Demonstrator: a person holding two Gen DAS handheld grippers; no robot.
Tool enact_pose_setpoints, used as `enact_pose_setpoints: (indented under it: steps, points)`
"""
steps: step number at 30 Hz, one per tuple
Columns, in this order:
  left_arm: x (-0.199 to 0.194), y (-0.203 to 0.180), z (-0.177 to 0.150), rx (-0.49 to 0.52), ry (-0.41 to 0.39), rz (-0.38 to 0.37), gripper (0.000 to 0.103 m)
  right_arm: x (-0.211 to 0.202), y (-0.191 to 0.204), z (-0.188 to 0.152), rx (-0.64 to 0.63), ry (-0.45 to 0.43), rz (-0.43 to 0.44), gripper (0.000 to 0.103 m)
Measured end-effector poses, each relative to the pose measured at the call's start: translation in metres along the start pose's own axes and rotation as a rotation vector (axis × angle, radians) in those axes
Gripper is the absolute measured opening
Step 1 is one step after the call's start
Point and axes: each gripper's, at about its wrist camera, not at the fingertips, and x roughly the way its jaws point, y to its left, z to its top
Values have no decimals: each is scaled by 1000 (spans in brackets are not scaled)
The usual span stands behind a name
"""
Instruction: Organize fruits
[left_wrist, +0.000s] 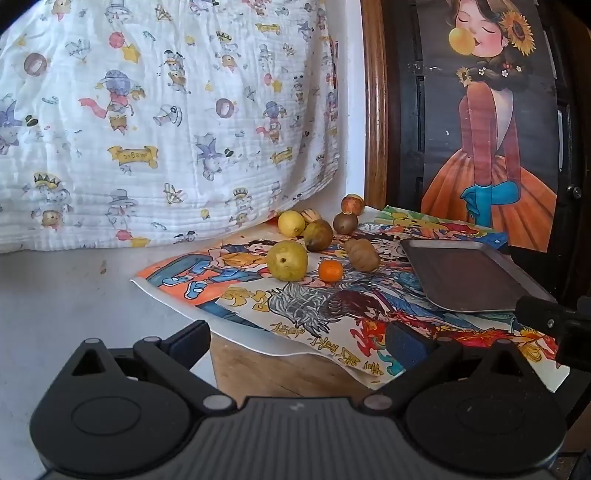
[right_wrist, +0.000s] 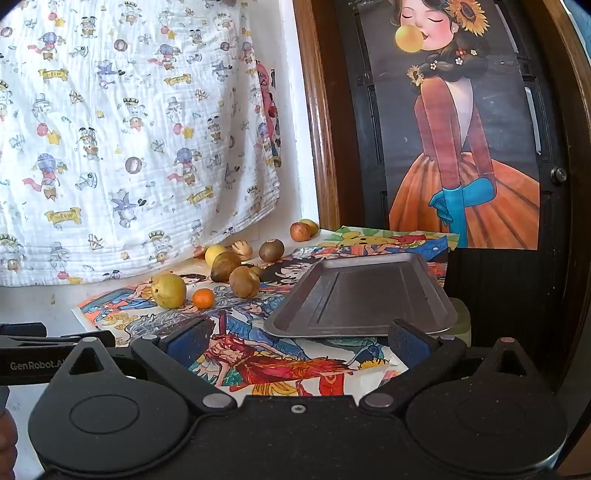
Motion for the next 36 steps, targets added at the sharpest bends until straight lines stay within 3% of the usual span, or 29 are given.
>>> enact_pose_setpoints:
  steps: [36]
  points:
    - [-3, -4, -1, 37, -3, 13, 103, -2, -2, 1, 25, 20, 10, 103]
